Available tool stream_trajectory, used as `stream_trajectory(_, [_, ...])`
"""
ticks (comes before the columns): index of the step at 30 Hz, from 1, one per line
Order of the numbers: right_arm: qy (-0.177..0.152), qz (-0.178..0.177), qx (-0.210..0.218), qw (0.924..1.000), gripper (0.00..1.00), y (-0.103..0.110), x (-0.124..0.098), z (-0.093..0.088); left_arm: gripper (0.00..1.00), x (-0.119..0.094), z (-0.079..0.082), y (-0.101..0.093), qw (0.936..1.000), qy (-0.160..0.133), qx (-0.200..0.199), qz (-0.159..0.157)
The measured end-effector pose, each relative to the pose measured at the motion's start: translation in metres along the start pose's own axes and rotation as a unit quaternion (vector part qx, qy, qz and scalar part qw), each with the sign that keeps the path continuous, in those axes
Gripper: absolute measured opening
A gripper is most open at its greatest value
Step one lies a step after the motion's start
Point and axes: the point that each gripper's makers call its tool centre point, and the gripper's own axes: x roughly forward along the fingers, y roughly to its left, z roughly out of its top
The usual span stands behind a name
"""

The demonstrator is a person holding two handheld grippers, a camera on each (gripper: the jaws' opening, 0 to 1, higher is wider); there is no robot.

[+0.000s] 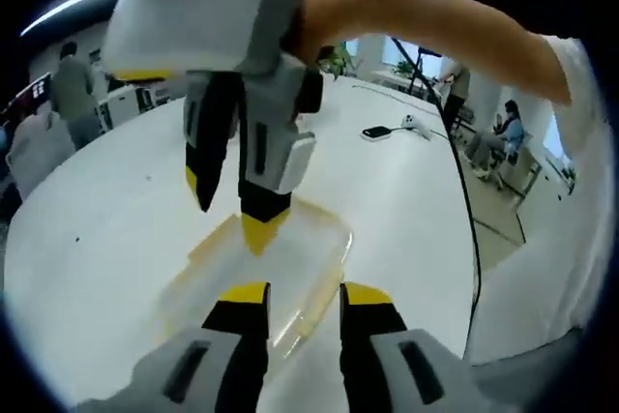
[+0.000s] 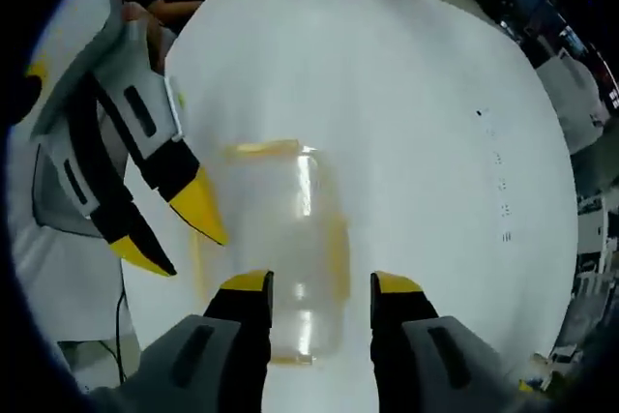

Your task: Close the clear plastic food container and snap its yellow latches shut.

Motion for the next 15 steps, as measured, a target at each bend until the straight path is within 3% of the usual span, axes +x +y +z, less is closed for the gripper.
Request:
stream_trajectory(4, [0.015,0.018,-0.001,0.9997,0.36,0.003,0.004,0.002,0.21,0.001,-0.008,-0.001,0.9997,0.019,0.008,0.01])
stream_trajectory(8, [0.02,0.032,-0.01,0.9992,0.31,0.007,0.004,0.003,0.22,0.003,-0.006,-0.002,0.9988,0.021,0.044,0.008])
stream_trajectory(10, [0.024,0.034,-0.01,0.9991,0.31,0.008,0.005,0.003,0.24,0.004,-0.001,-0.004,0.9965,0.019,0.082,0.003])
stream_trajectory(13, [0.025,0.036,-0.009,0.999,0.31,0.008,0.005,0.002,0.26,0.008,0.004,-0.01,0.9881,0.019,0.152,-0.005])
stream_trajectory(15, [0.021,0.038,-0.007,0.999,0.31,0.007,0.005,0.002,0.26,0.011,0.005,-0.01,0.9853,0.026,0.169,-0.003])
